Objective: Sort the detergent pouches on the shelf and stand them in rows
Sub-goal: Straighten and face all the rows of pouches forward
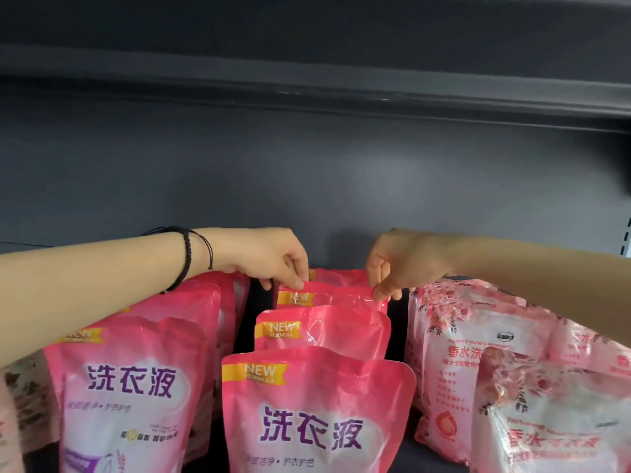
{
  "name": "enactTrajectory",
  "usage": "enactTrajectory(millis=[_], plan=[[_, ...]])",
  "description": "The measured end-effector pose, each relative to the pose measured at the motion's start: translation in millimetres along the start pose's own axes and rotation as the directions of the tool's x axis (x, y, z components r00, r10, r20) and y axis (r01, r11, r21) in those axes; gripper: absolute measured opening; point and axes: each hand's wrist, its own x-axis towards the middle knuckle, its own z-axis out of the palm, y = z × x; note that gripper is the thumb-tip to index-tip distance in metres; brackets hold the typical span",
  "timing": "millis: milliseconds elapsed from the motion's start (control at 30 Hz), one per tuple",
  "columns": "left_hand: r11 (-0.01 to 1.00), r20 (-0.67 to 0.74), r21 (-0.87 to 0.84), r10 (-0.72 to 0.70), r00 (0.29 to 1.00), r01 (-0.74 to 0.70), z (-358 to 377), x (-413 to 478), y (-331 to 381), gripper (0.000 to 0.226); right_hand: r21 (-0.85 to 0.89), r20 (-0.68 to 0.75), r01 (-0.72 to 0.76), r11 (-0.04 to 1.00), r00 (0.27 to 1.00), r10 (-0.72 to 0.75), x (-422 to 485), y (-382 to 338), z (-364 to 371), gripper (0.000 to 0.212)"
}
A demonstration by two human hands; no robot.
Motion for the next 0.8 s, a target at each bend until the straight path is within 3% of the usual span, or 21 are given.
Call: enactTrajectory(millis=[167, 333, 400, 467, 533, 600, 700, 800], plan=[[1.0, -0.017, -0.009, 0.025, 1.0, -0.025, 6, 7, -2, 0.017, 0.017, 0.0, 0.008, 1.0, 1.0, -0.008, 1, 8, 2, 0.007], [0.997, 0.157, 0.053, 0.04, 0.987, -0.048, -8, -4, -5, 0.005, 0.13, 0.059, 0.048, 0.99, 0.997, -0.056, 0, 12, -5, 0.026], [0.992, 0.175, 0.106, 0.044, 0.984, -0.064, -15, -8, -3, 0.015, 0.096, 0.064, 0.057, 0.994, 0.996, -0.063, 1, 9, -11, 0.03], [0.976, 0.137, 0.195, 0.076, 0.988, -0.102, -24, -9, 0, 0.022, -0.078, 0.042, 0.109, 0.991, 0.994, -0.106, 4, 5, -16, 0.03], [0.864, 0.096, 0.47, 0.153, 0.984, -0.18, -31, -7, 0, 0.017, -0.324, 0.019, 0.153, 0.934, 0.988, -0.155, 9, 2, -20, 0.031], [0.659, 0.089, 0.724, 0.207, 0.974, -0.206, -36, -4, 0, 0.014, -0.475, -0.009, 0.16, 0.865, 0.982, -0.187, 13, -4, -24, 0.029], [0.458, 0.163, 0.852, 0.232, 0.959, -0.256, -36, 5, -2, 0.023, -0.473, -0.015, 0.202, 0.857, 0.971, -0.237, 21, -15, -29, 0.028], [0.385, 0.213, 0.881, 0.2, 0.956, -0.277, -31, 13, -5, 0.035, -0.41, 0.011, 0.226, 0.884, 0.97, -0.243, 31, -28, -26, 0.033]])
